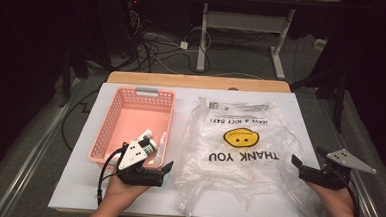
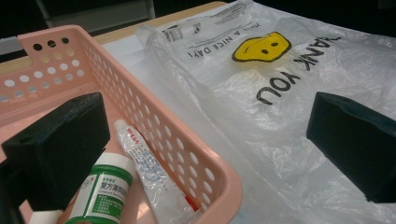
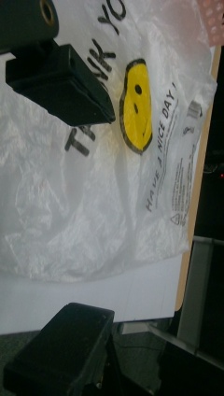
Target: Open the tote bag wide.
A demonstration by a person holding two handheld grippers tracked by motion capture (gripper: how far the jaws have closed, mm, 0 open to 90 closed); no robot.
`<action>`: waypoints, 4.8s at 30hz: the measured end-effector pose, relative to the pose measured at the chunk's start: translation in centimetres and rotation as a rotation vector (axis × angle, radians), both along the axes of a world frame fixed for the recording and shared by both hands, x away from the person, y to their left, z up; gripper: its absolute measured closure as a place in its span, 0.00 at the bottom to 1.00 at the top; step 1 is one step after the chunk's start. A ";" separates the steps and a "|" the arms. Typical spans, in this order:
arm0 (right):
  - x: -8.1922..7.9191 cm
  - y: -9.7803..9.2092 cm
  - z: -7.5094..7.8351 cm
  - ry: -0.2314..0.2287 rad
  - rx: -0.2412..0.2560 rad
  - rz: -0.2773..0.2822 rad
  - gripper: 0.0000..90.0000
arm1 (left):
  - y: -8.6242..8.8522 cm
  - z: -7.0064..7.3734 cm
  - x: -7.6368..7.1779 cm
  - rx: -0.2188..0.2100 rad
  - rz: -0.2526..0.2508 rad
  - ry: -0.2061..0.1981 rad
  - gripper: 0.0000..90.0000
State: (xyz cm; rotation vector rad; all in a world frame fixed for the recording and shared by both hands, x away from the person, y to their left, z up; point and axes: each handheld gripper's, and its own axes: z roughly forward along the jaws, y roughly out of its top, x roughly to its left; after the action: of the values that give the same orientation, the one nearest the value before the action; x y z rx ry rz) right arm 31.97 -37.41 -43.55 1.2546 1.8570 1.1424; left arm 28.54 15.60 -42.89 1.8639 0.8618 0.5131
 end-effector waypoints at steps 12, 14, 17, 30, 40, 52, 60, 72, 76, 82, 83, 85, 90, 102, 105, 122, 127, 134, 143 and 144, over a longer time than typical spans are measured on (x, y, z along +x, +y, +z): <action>4.7 -1.3 -0.1 0.070 -0.011 -0.028 0.17 | 0.1 -0.1 0.2 0.005 0.017 0.009 0.00; 5.6 -1.4 -0.4 0.090 -0.016 -0.026 0.20 | 0.1 -0.1 0.3 0.005 0.022 0.008 0.00; 6.4 -1.4 -0.7 0.118 -0.016 -0.025 0.24 | 0.2 0.0 0.3 0.014 0.048 0.009 0.00; 9.8 -1.9 -3.5 0.304 -0.010 -0.046 0.30 | 0.3 0.2 0.2 0.047 0.016 0.034 0.00; 9.9 -1.9 -3.9 0.324 -0.068 -0.065 0.51 | 0.5 0.3 0.2 0.026 0.023 0.053 0.00; 9.6 -1.8 -3.9 0.311 -0.080 -0.011 0.91 | 0.6 0.0 0.5 0.030 0.010 0.069 0.00; 9.5 -1.6 -3.9 0.304 -0.093 0.026 1.00 | 0.6 -0.2 0.7 0.039 -0.016 0.087 0.00; 8.1 -2.8 -3.5 0.262 -0.032 -0.061 1.00 | 0.4 0.1 0.4 0.010 -0.056 0.080 0.00; 7.2 -3.8 -3.3 0.249 -0.026 -0.088 1.00 | 0.2 -0.1 0.6 0.023 -0.047 0.065 0.00; 5.2 -5.9 -2.9 0.222 -0.012 -0.151 1.00 | 0.1 -0.2 0.8 0.020 -0.065 0.082 0.00; 4.9 -6.2 -2.9 0.220 -0.014 -0.157 1.00 | 0.0 -0.2 0.8 0.019 -0.064 0.086 0.00; 4.0 -6.7 -2.9 0.216 -0.015 -0.167 1.00 | 0.0 -0.2 0.8 0.017 -0.057 0.080 0.00; 1.1 -7.3 -2.6 0.203 -0.018 -0.181 1.00 | 0.2 0.1 0.6 -0.016 -0.065 0.061 0.00; -3.2 -3.0 -2.4 0.182 -0.028 -0.040 1.00 | -0.2 0.5 0.5 0.007 -0.072 0.025 0.00; -3.3 -1.3 -2.4 0.189 -0.048 0.012 1.00 | -0.1 0.5 0.6 0.008 -0.071 0.028 0.00; -3.3 1.2 -0.9 0.118 -0.032 0.090 0.69 | -0.1 0.6 0.6 -0.030 -0.054 0.052 0.00; -2.7 2.0 1.5 0.033 -0.027 0.098 0.66 | -0.1 0.5 0.6 -0.031 -0.056 0.060 0.00; 0.7 3.1 1.0 0.062 -0.033 0.083 0.56 | 0.0 0.5 0.5 -0.024 -0.061 0.048 0.00; 7.8 -1.2 0.7 0.110 -0.031 -0.041 0.42 | -0.1 0.3 0.6 -0.015 -0.057 0.042 0.00; 8.7 -0.9 0.9 0.109 -0.044 -0.028 0.41 | -0.1 0.3 0.6 -0.015 -0.057 0.042 0.00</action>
State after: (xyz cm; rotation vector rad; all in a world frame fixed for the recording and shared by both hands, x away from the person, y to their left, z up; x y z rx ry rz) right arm 40.71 -38.33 -42.65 1.3377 1.9269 1.0316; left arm 29.14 15.49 -42.59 1.8860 0.8356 0.4327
